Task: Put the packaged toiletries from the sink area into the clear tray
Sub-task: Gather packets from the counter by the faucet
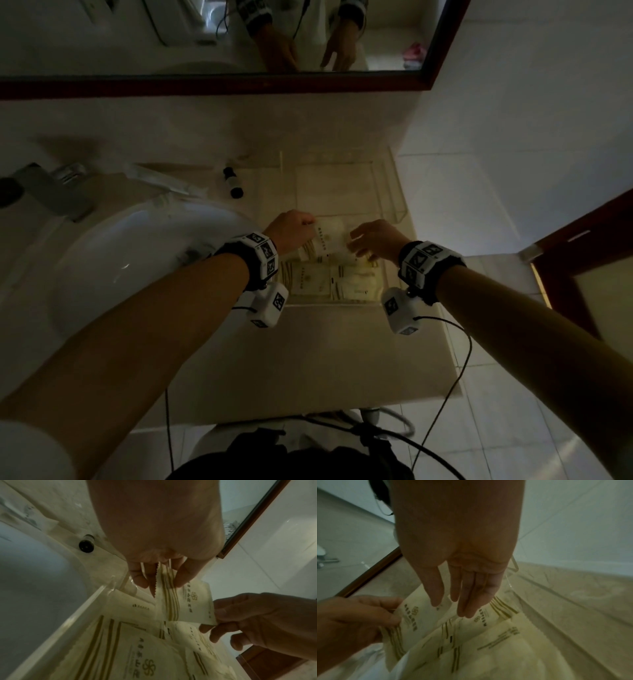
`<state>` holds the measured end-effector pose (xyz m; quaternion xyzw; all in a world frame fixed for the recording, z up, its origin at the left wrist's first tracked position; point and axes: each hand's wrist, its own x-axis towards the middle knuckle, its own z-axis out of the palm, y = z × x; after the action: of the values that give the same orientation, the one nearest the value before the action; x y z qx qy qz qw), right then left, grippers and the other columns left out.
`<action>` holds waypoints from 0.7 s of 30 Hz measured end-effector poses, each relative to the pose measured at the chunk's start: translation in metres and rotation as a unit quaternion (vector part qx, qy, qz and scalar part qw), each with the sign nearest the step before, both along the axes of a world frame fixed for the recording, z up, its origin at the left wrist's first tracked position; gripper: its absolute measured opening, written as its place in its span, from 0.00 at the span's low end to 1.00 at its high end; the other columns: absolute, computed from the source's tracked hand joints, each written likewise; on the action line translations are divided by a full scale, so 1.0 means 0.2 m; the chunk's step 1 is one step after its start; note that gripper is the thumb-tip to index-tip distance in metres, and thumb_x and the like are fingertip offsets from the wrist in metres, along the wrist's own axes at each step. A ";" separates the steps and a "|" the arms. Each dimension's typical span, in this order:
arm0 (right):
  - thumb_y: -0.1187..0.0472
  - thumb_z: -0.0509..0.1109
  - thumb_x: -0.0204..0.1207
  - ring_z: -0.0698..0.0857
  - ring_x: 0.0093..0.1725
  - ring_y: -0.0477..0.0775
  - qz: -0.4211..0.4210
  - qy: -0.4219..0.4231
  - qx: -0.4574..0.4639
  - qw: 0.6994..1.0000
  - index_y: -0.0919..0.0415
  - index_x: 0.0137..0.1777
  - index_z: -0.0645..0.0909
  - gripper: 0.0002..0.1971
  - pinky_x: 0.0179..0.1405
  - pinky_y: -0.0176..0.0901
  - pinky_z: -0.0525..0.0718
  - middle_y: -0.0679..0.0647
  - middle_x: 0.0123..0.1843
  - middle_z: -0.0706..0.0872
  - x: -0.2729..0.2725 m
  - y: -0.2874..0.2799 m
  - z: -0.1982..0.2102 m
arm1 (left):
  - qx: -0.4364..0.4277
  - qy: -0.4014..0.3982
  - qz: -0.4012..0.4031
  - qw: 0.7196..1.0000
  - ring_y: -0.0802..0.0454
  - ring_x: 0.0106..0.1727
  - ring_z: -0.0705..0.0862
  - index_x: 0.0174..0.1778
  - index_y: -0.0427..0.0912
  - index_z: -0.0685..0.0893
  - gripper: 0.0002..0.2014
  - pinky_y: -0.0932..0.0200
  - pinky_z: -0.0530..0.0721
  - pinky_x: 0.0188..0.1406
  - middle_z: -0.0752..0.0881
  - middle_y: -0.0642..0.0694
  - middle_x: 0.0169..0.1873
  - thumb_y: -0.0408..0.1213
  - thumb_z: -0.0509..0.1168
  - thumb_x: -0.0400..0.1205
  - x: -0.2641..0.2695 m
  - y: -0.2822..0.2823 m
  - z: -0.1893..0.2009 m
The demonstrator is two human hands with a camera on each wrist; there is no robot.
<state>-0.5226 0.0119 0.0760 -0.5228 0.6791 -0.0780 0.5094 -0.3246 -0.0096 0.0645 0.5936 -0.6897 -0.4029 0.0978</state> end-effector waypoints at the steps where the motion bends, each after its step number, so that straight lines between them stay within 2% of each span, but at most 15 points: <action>1: 0.66 0.71 0.76 0.84 0.40 0.53 -0.030 -0.045 0.004 0.999 0.64 0.55 0.83 0.09 0.37 0.42 0.81 0.58 0.44 0.86 0.01 0.00 0.00 | 0.002 -0.003 -0.008 1.000 0.45 0.53 0.84 0.59 0.37 0.86 0.14 0.56 0.79 0.53 0.88 0.40 0.52 0.34 0.60 0.82 -0.01 0.00 0.00; 3: 0.66 0.71 0.76 0.84 0.35 0.51 -0.040 -0.077 0.012 0.996 0.63 0.46 0.83 0.01 0.32 0.40 0.80 0.56 0.40 0.86 0.02 0.00 -0.01 | 0.007 -0.020 -0.027 0.999 0.42 0.57 0.85 0.60 0.36 0.85 0.14 0.58 0.79 0.53 0.88 0.38 0.54 0.34 0.61 0.82 -0.02 -0.01 -0.01; 4: 0.66 0.71 0.76 0.84 0.34 0.50 -0.038 -0.078 0.014 0.996 0.64 0.44 0.83 0.02 0.31 0.39 0.80 0.55 0.38 0.86 0.02 0.00 -0.02 | 0.008 -0.029 -0.035 0.999 0.42 0.58 0.85 0.60 0.37 0.85 0.14 0.59 0.78 0.52 0.88 0.38 0.55 0.33 0.61 0.81 -0.02 -0.01 -0.01; 7: 0.67 0.71 0.76 0.84 0.32 0.50 -0.061 -0.081 0.029 0.994 0.67 0.48 0.85 0.04 0.29 0.37 0.80 0.56 0.39 0.87 0.04 -0.01 -0.05 | -0.013 -0.043 -0.025 0.999 0.45 0.57 0.84 0.61 0.41 0.85 0.14 0.58 0.80 0.55 0.87 0.42 0.55 0.34 0.64 0.80 0.01 -0.02 -0.03; 9: 0.66 0.71 0.76 0.84 0.31 0.49 -0.076 -0.085 0.040 0.993 0.66 0.43 0.84 0.03 0.28 0.37 0.80 0.55 0.38 0.87 0.06 -0.02 -0.07 | -0.041 -0.047 0.009 0.998 0.47 0.53 0.84 0.57 0.45 0.86 0.12 0.56 0.81 0.52 0.86 0.45 0.50 0.34 0.65 0.79 0.05 -0.03 -0.04; 11: 0.65 0.71 0.76 0.83 0.30 0.49 -0.091 -0.085 0.046 0.991 0.62 0.37 0.81 0.07 0.24 0.35 0.79 0.55 0.37 0.86 0.10 -0.03 -0.10 | -0.069 -0.061 0.016 0.996 0.46 0.51 0.84 0.52 0.46 0.86 0.10 0.55 0.81 0.49 0.85 0.47 0.47 0.33 0.65 0.77 0.09 -0.04 -0.06; 16: 0.64 0.72 0.76 0.81 0.27 0.47 -0.098 -0.077 0.056 0.991 0.63 0.32 0.79 0.11 0.17 0.29 0.77 0.55 0.34 0.84 0.19 -0.07 -0.13 | -0.129 -0.106 -0.007 0.986 0.49 0.55 0.78 0.51 0.46 0.87 0.09 0.58 0.77 0.50 0.81 0.46 0.50 0.35 0.64 0.77 0.17 -0.05 -0.08; 21: 0.63 0.74 0.75 0.80 0.27 0.51 -0.093 -0.029 0.067 0.993 0.64 0.30 0.76 0.14 0.18 0.33 0.76 0.56 0.30 0.81 0.24 -0.09 -0.15 | -0.078 -0.136 -0.107 0.982 0.47 0.58 0.80 0.54 0.49 0.86 0.12 0.55 0.79 0.53 0.81 0.46 0.55 0.35 0.64 0.78 0.17 -0.02 -0.08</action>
<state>-0.4740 -0.0069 0.0470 -0.4198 0.7132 -0.0945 0.5533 -0.2912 -0.0145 0.0494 0.5563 -0.7855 -0.2711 0.0056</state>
